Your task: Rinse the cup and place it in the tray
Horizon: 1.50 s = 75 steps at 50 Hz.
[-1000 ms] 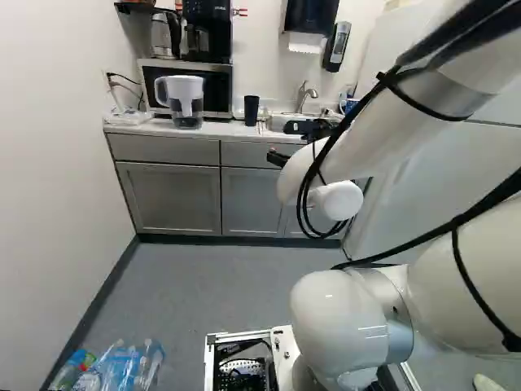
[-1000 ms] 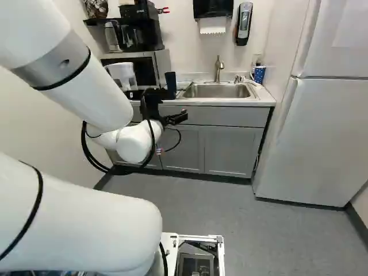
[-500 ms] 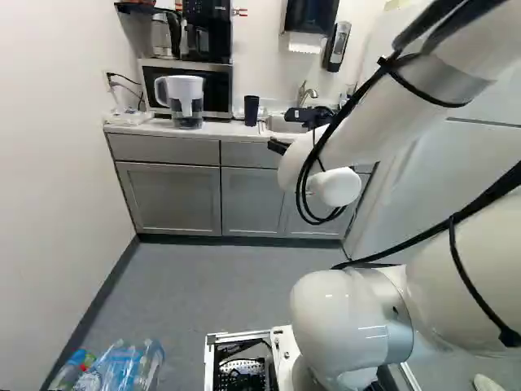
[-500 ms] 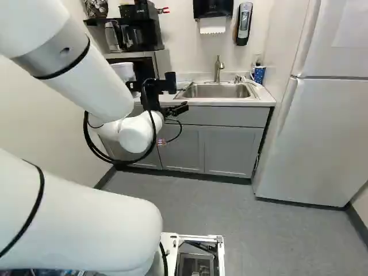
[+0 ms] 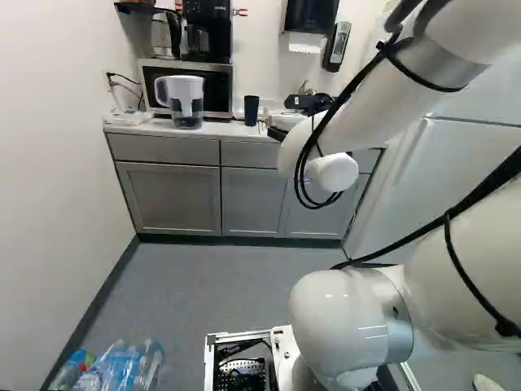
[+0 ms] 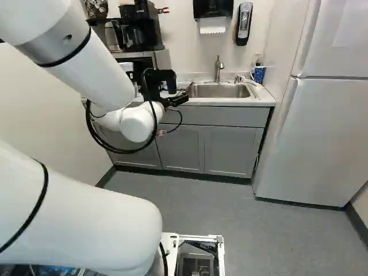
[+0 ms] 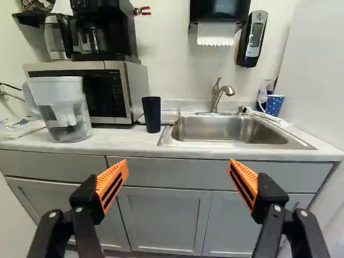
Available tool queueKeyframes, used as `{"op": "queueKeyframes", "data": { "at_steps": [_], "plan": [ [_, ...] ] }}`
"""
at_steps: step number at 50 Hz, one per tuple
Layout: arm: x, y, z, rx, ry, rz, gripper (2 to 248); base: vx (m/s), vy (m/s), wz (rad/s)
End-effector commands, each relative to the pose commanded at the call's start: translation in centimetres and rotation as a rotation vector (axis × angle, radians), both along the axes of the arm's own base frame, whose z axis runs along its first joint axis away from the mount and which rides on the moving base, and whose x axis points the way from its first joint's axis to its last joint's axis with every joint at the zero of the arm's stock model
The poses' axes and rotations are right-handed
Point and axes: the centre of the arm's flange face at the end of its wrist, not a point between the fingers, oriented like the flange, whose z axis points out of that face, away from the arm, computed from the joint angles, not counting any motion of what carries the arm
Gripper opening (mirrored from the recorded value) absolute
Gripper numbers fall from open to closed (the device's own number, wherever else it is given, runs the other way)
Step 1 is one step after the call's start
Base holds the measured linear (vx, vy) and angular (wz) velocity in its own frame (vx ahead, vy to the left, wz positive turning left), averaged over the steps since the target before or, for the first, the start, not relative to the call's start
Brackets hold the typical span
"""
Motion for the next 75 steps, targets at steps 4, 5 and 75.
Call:
{"op": "queueKeyframes", "data": {
  "at_steps": [4, 5, 75],
  "plan": [
    [0.4, 0.0, 0.5, 0.000, -0.008, 0.000, 247, 0.000, 0.000, 0.000],
    [0.5, 0.0, 0.5, 0.000, -0.010, 0.000, 247, 0.000, 0.000, 0.000],
    [6.3, -0.1, 7.0, -0.001, -0.013, 0.004, 247, 0.000, 0.000, 0.000]
  ]
}}
